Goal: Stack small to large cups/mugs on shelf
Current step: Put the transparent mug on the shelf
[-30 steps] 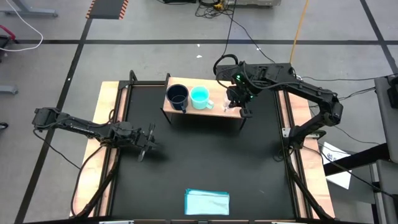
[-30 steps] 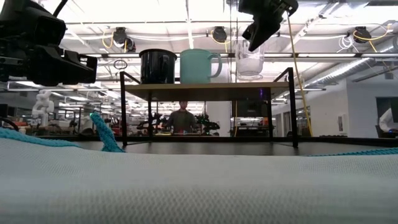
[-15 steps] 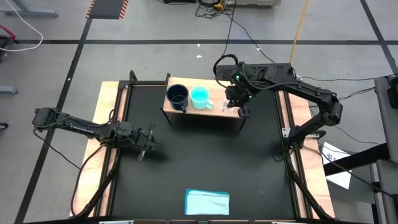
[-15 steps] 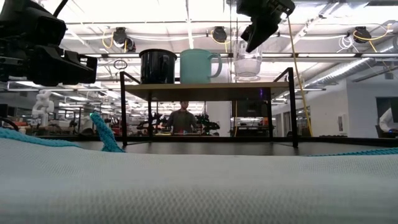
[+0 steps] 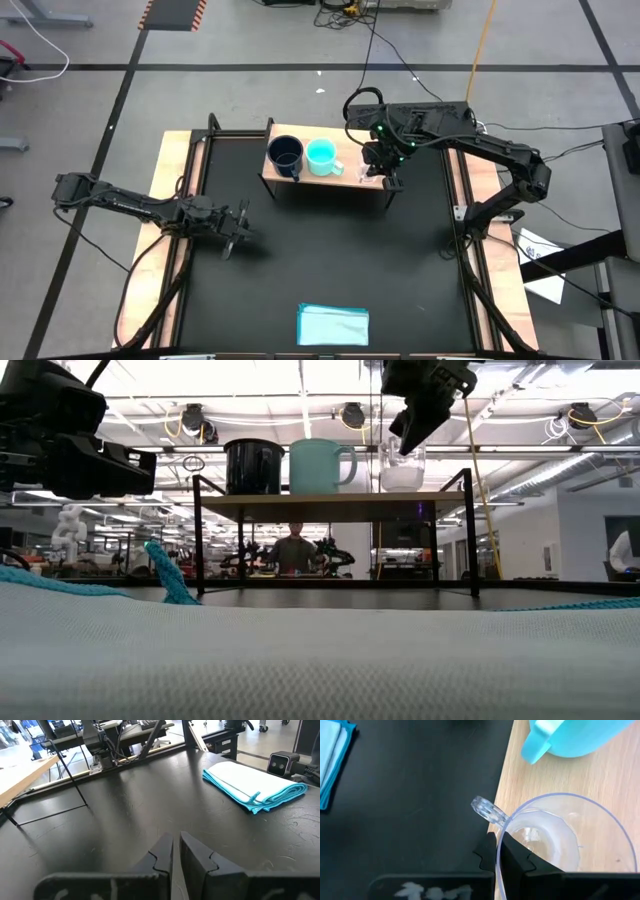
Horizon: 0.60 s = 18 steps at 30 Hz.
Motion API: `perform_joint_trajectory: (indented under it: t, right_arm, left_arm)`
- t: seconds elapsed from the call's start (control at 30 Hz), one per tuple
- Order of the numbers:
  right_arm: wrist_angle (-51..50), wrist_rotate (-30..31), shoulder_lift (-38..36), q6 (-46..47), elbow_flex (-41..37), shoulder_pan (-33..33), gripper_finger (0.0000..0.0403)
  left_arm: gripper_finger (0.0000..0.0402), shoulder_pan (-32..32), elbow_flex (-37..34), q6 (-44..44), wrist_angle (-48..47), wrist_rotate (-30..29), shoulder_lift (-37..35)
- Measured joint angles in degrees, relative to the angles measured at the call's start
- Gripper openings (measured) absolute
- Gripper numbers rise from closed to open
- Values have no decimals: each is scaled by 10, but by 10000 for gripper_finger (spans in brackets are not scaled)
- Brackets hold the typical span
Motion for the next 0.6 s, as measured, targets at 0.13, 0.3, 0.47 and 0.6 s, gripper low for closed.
perform_joint_trajectory:
  t: [0.13, 0.3, 0.47, 0.6]
  right_arm:
    - [10, 0, -1, 7, -10, 0, 0]
    - [23, -1, -3, 8, -22, 0, 0]
    - [26, -1, -2, 9, -23, 0, 0]
    - [26, -1, -3, 14, -24, 0, 4]
  left_arm:
    - [35, 0, 0, -1, 0, 0, 0]
    - [35, 0, 0, -1, 0, 0, 0]
    - [35, 0, 0, -2, 0, 0, 0]
    - [35, 0, 0, -2, 0, 0, 0]
